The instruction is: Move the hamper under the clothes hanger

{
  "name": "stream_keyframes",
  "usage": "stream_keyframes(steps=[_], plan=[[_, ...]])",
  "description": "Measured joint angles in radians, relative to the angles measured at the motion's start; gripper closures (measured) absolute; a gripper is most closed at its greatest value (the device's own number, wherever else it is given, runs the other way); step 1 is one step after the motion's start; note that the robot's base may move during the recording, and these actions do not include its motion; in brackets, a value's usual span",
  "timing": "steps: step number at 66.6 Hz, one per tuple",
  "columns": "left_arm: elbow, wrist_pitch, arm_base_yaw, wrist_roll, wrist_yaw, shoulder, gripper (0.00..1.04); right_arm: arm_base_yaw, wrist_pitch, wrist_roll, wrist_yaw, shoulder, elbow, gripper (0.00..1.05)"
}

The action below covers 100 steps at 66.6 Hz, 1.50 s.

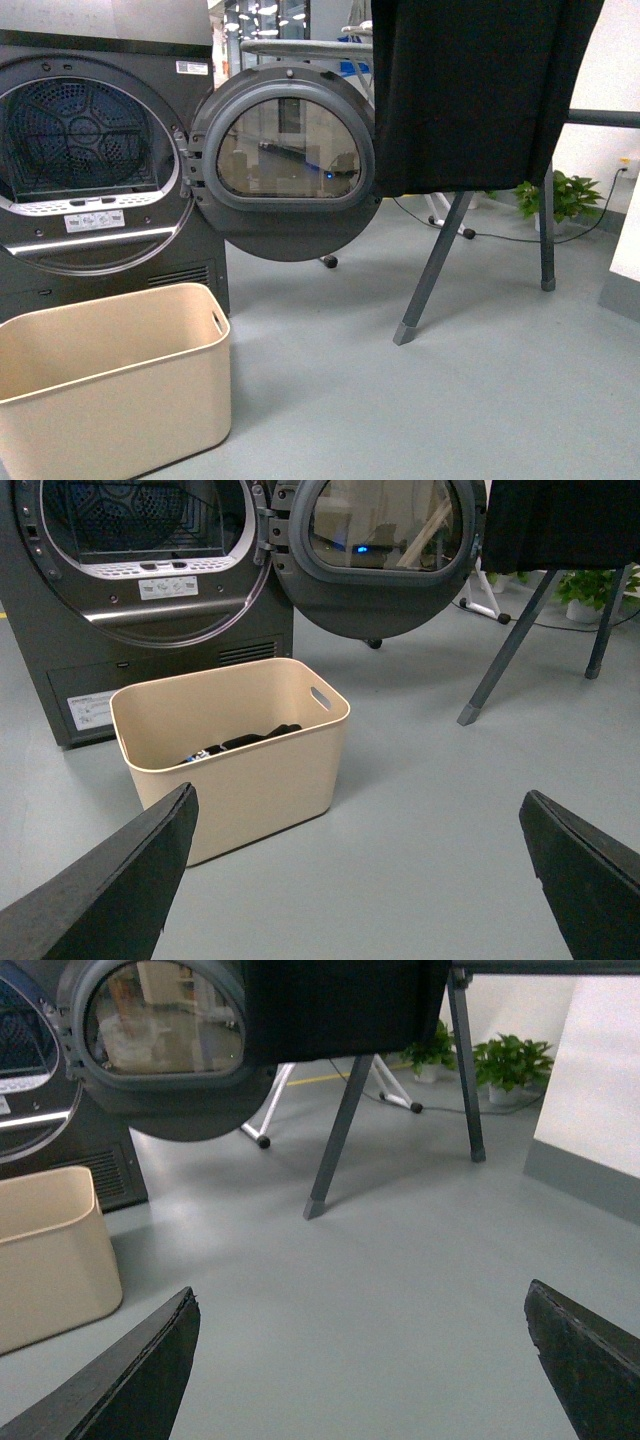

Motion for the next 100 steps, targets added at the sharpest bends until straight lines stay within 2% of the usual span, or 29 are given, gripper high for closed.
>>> stream_keyframes(steps=[100], plan=[[0.0,0.0,0.0,0.0,0.0,0.002,0.07,0.0,0.001,0.0,0.003,0.0,0.0,0.08]])
